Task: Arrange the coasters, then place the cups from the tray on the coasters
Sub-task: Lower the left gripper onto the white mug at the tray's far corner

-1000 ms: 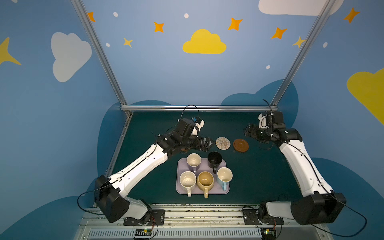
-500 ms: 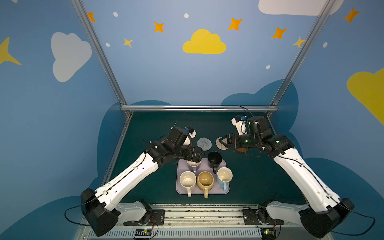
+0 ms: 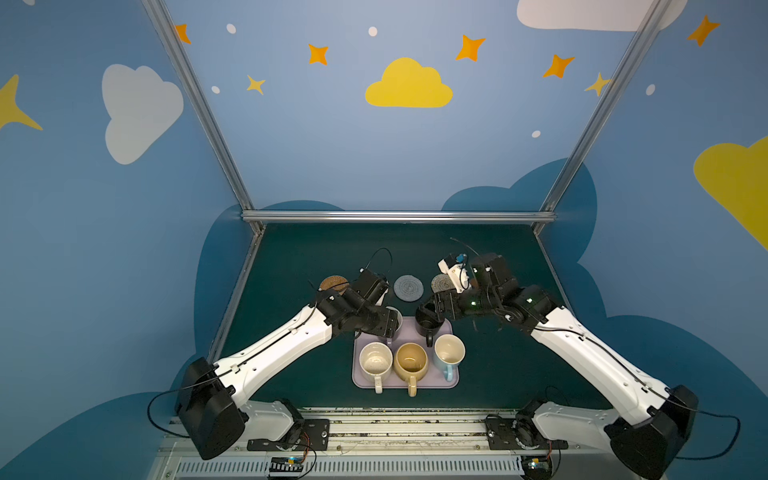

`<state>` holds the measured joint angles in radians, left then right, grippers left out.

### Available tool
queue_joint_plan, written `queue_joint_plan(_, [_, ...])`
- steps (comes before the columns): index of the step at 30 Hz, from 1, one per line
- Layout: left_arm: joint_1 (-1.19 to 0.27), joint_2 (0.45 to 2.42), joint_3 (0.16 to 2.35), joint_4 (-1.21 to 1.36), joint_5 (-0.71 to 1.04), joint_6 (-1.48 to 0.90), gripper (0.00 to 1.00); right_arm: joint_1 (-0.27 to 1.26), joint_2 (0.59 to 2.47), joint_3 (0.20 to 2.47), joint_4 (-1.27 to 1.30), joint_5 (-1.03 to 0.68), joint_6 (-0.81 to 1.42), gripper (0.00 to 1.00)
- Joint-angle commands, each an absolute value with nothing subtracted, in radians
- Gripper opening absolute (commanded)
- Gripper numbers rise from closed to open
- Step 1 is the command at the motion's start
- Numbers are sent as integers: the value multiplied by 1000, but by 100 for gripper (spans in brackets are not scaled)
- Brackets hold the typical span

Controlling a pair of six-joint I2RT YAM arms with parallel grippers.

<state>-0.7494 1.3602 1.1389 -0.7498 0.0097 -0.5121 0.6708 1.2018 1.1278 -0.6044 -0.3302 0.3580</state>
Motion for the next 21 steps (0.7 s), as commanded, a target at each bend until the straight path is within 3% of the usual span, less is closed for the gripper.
queue_joint_plan(1, [-760,1415,1151,-790,13,-541,69,680,1158,1094,-545,-311,360,96])
queue_joint_plan(9, [-787,1470,1160,-801,-41,-550,48,680,1172,1069,-530,-292,350,96])
queue_joint_plan(21, [-808,1553,1161,-761,-52,-527,41,680,1210,1084,-518,-283,352,96])
